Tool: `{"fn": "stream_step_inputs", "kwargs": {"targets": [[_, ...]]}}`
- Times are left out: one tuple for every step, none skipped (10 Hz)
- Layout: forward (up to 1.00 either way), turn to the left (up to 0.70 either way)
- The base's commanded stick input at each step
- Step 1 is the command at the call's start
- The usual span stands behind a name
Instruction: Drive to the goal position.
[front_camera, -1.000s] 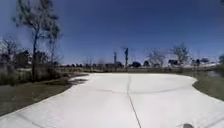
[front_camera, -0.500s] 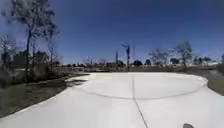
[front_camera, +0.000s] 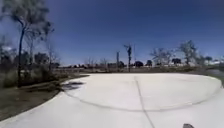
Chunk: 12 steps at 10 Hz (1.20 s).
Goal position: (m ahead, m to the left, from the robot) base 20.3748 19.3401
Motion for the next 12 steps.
{"fn": "stream_step_inputs", "kwargs": {"targets": [[1.00,0.00],[1.00,0.00],[1.00,0.00],[1.00,0.00],[1.00,0.00],[1.00,0.00],[1.00,0.00],[1.00,0.00],[1.00,0.00],[1.00,0.00],[1.00,0.00],[1.00,0.00]]}}
